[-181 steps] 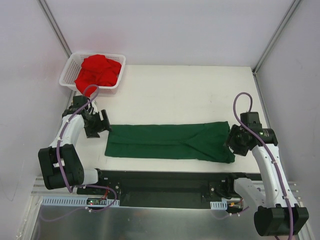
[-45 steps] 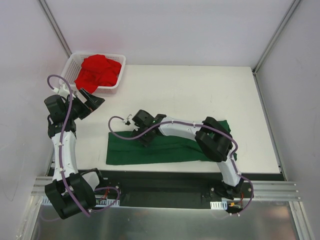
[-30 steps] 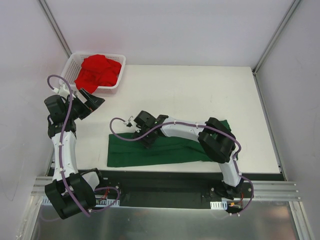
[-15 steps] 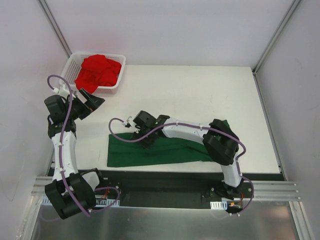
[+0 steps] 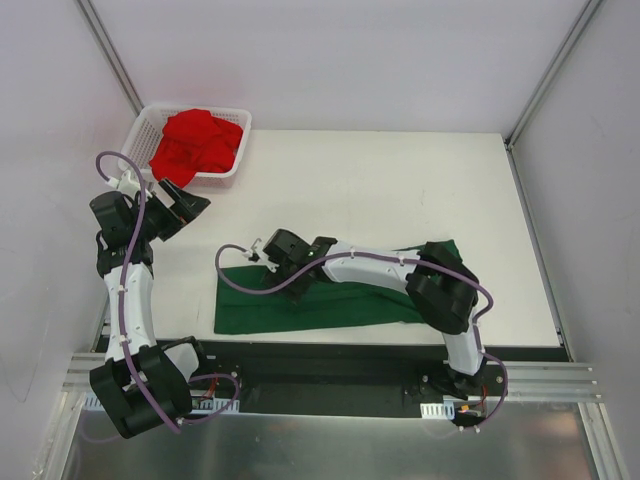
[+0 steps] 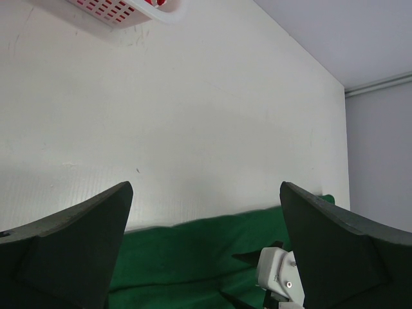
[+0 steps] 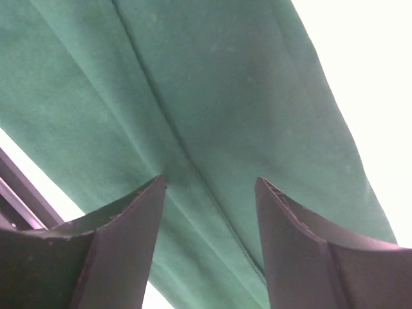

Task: Fold and stack the t-shirts
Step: Fold the other side of the tshirt into a rectangle

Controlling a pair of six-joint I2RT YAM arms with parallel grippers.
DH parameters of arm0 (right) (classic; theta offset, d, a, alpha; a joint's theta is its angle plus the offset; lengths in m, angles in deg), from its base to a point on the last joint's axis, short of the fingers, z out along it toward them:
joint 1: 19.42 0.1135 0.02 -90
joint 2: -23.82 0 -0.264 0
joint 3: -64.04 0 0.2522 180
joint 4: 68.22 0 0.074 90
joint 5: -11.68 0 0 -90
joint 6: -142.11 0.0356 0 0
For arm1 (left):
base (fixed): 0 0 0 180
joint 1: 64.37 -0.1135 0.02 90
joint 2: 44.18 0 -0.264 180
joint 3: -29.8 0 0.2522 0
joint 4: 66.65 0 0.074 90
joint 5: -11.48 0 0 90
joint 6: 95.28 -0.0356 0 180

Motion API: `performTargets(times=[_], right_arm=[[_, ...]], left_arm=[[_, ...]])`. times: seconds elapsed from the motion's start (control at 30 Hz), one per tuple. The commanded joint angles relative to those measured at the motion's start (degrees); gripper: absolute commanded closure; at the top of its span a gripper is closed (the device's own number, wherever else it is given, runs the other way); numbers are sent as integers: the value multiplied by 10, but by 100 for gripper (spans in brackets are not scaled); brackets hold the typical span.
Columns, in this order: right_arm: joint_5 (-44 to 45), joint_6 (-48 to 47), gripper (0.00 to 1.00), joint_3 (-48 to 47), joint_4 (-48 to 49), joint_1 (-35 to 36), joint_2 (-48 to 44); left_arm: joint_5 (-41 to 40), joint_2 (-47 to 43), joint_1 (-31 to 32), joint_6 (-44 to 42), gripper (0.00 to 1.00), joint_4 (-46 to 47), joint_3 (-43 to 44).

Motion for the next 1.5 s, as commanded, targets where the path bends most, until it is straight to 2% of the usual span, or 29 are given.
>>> performTargets(times=[0.0,0.13,0.3,0.43,0.77,0.87,0.93,1.0,1.2,1.47], right_arm=[[52,-1,39,-42,16,6,1],[61,-13,39,-94,13,7,21],[63,-9,41,-115,31,10,47],[49,-4,51,-126,40,11,67],[22,-8,57,-171,34,17,101],[17,-11,64,-183,30,19,107],[14,-11,76,-188,28,19,110],[10,-10,84,-190,28,20,111],[4,-10,97,-187,21,25,118],[-3,-9,99,-181,21,32,124]], left_arm=[[11,-16,-6,2,1,29,-1],[11,-17,-7,4,1,29,-1],[10,-18,-8,4,1,30,-5],[10,-18,-8,4,1,30,-6],[11,-17,-9,3,1,30,-5],[11,-17,-10,4,1,31,-4],[11,-17,-10,3,1,32,-4],[11,-17,-10,3,1,32,-5],[11,-15,-10,2,1,32,-7],[10,-16,-12,3,1,34,-8]])
